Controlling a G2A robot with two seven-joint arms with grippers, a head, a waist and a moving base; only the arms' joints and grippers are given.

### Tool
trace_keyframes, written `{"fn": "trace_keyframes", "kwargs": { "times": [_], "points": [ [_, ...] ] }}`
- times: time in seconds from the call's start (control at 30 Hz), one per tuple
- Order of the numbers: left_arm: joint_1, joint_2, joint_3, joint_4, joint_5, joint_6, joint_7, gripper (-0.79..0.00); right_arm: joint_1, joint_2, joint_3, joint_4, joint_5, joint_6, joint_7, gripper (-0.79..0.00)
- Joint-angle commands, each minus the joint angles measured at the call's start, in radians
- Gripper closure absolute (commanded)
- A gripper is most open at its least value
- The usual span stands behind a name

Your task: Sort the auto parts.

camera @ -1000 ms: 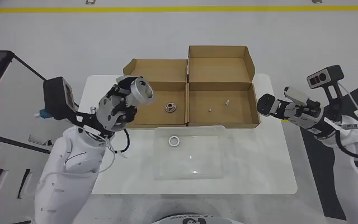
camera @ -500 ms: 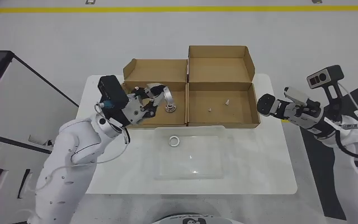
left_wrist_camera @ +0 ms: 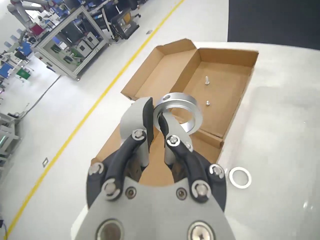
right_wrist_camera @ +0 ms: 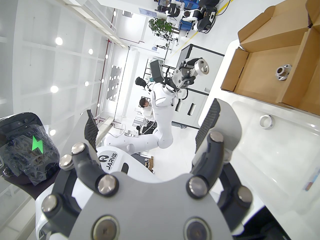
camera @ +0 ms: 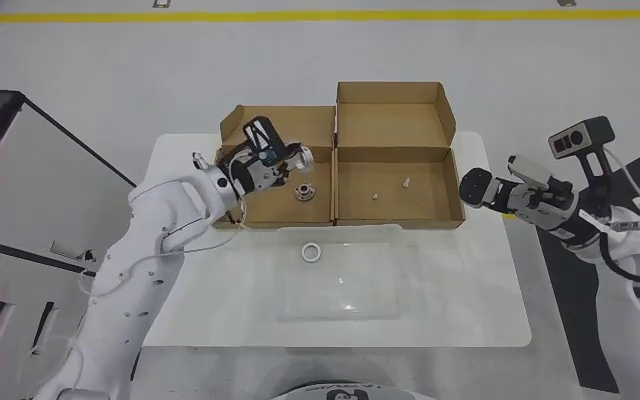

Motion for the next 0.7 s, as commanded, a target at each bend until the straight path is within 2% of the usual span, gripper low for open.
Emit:
{"fn": "trace_keyframes", "kwargs": {
  "times": [0.0,0.37,0.67],
  "points": [
    [-0.039,-0.003,0.029,0.055,0.046,0.004,-0.024,0.000,0.000,0.000,0.000,0.000,0.000,0.000,0.000,-0.785],
    [-0.188,-0.022,0.182,0.311,0.254,-0.030,-0.068,0.000,0.000,0.000,0.000,0.000,0.000,0.000,0.000,-0.785],
    [-0.248,-0.040,0.274,0.439,0.330,-0.069,-0.116,0.000,0.000,0.000,0.000,0.000,0.000,0.000,0.000,-0.785]
  ]
}}
